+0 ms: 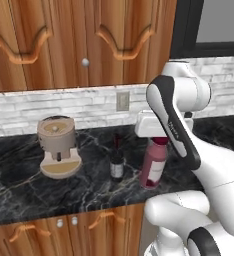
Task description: There is a wine glass and glass cup on the dining counter. Place the wine bottle next to the wine glass and the juice bottle next to the glass cup.
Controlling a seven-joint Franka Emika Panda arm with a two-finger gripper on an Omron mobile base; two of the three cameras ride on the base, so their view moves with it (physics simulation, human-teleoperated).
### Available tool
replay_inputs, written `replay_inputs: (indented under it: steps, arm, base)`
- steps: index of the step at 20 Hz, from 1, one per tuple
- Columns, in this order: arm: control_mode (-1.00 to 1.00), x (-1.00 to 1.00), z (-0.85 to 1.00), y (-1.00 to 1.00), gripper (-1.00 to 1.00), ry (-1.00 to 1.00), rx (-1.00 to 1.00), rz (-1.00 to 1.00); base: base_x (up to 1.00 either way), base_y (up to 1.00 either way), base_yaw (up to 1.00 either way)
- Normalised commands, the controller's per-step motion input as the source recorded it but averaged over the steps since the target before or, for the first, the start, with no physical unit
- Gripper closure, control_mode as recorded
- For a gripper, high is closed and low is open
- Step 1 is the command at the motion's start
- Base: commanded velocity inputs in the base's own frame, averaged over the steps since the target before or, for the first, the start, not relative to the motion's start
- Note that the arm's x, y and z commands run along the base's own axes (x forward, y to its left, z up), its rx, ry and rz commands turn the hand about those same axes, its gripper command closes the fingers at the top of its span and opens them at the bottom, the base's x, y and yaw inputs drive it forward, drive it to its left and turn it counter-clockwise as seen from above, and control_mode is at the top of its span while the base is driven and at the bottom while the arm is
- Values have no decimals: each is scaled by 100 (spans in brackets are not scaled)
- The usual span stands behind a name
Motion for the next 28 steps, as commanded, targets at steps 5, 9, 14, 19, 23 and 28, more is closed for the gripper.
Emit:
replay_inputs:
  steps: [5, 9, 14, 19, 23, 28]
  arm:
    - [100, 0, 0, 0, 100, 0, 0, 0]
    - [100, 0, 0, 0, 100, 0, 0, 0]
    - [100, 0, 0, 0, 100, 0, 0, 0]
    - [100, 0, 0, 0, 100, 0, 0, 0]
    - [100, 0, 0, 0, 100, 0, 0, 0]
    - [100, 0, 0, 0, 100, 0, 0, 0]
  base:
    - [-29, 16, 60]
    - [-9, 0, 100]
    - [-10, 0, 100]
    - [-7, 0, 100]
    - [-6, 0, 100]
    - [-5, 0, 100]
